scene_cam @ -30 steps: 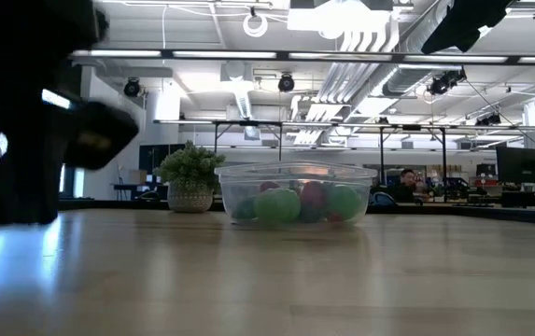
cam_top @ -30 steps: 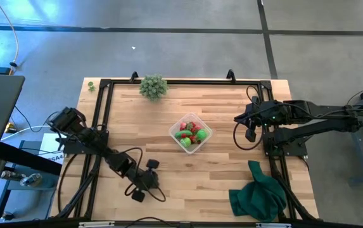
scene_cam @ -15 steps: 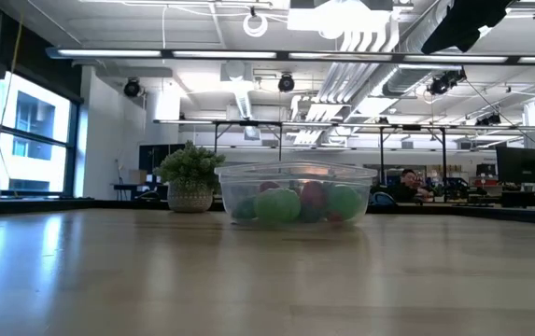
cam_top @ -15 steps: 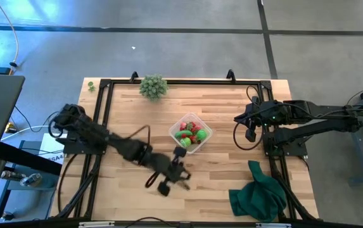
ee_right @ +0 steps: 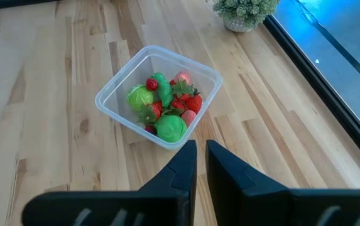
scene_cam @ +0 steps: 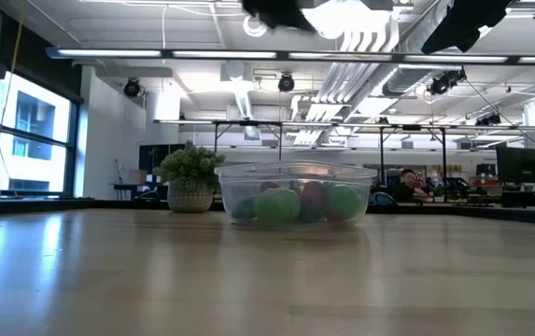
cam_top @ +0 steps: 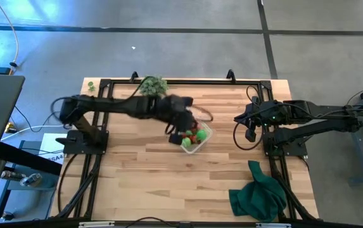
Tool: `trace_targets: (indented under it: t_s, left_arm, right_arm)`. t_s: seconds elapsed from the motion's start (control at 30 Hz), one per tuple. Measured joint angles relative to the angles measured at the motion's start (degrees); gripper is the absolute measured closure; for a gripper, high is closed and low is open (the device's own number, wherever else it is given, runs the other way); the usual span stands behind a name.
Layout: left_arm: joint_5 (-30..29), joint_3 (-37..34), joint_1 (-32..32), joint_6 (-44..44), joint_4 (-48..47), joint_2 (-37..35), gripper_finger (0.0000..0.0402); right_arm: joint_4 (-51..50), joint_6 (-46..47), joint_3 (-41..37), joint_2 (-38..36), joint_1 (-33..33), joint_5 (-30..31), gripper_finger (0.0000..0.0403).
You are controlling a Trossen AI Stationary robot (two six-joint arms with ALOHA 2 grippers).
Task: Pick and placing Produce into tupperware
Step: Put the blueberry into the transparent bin
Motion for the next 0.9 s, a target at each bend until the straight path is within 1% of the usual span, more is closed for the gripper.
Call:
trace_targets:
  t_s: [0.1,0.23,0.33,0.53,0.6,0.9]
  left_arm:
    - [2.6,-3.01,3.75,-0.77,-3.01,2.37,0.0332]
    - [4.5,-6.04,5.99,-0.79,-3.29,6.2,0.0332]
    - [6.83,-7.44,6.3,-0.79,-3.54,9.68,0.0332]
    - [8.62,-7.16,6.07,-0.28,-2.84,15.06,0.0332]
    - [8.62,-7.44,6.17,-0.27,-4.44,15.98,0.0332]
    - [7.82,-7.29,6.24,-0.14,-1.67,16.1,0.0332]
  right_arm:
    - [0.0,0.0,0.0,0.0,-0.01,0.01,0.0378]
    - [0.0,0.0,0.0,-0.02,-0.01,0.01,0.0378]
    - [0.02,0.0,0.0,0.0,-0.01,0.01,0.0378]
    - [0.02,0.0,0.0,0.02,0.0,-0.01,0.0378]
    - [-0.02,0.0,0.0,0.0,-0.01,0.01,0.0378]
    - [0.02,0.0,0.0,0.02,0.01,0.01,0.0378]
